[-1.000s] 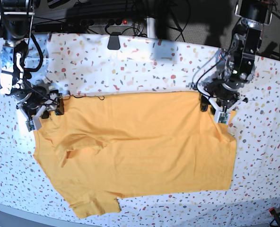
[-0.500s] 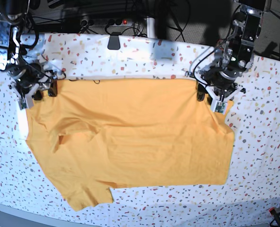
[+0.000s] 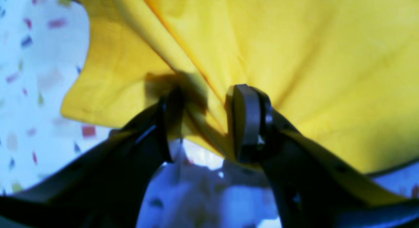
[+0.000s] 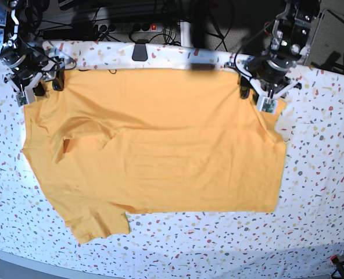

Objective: Fold the T-shirt properly
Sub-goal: 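Pull the shirt further toward the robot, spreading it flat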

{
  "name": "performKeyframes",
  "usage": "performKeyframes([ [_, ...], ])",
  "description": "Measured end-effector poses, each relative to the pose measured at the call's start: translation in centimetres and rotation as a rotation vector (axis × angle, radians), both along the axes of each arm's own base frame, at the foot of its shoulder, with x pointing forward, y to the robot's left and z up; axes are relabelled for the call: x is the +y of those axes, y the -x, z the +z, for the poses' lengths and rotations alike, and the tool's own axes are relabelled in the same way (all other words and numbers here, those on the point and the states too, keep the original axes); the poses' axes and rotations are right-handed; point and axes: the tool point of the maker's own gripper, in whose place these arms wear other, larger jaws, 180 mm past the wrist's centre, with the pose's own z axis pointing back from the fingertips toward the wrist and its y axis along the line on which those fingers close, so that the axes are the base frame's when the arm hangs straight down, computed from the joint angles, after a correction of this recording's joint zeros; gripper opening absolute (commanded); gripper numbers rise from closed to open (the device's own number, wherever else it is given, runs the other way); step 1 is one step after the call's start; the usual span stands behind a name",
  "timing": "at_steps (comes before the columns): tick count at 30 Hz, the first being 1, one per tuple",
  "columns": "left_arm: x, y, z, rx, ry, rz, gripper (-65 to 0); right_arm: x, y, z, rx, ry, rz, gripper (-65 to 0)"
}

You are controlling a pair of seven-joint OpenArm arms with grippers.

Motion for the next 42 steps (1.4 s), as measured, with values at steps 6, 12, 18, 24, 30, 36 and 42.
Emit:
performKeyframes([
  [6, -0.3, 1.2, 0.2, 0.024, -0.001, -0.011, -40.5, -1.1, 2.7, 0.0, 0.016, -0.004, -0.036, -29.0],
  [12, -0.2, 1.5, 0.1, 0.027, 0.0, 0.001, -40.5, -3.1, 5.3, 0.5, 0.048, -0.024, -0.103, -29.0],
  [18, -0.3, 1.7, 0.0, 0.029, 0.001, 0.001, -40.5, -3.1, 5.4, 1.0, 0.081, 0.016, -0.072, -29.0],
  [24, -0.3, 2.3, -0.1, 0.033, 0.005, 0.004, -40.5, -2.1, 5.6, 1.5, 0.12, 0.019, -0.048, -29.0],
  [30, -0.3, 2.3, -0.1, 0.031, 0.005, 0.003, -40.5, -2.1, 5.6, 1.6, 0.125, 0.025, -0.047, -29.0],
  [36, 0.1, 2.8, 0.7, 0.079, -0.021, 0.038, -40.5, -2.2, 5.5, 1.6, 0.125, 0.027, -0.05, -29.0],
  [42, 0.4, 1.4, 3.5, -0.025, -0.096, 0.011, -40.5, -2.1, 5.4, 1.6, 0.121, 0.026, -0.05, -29.0],
])
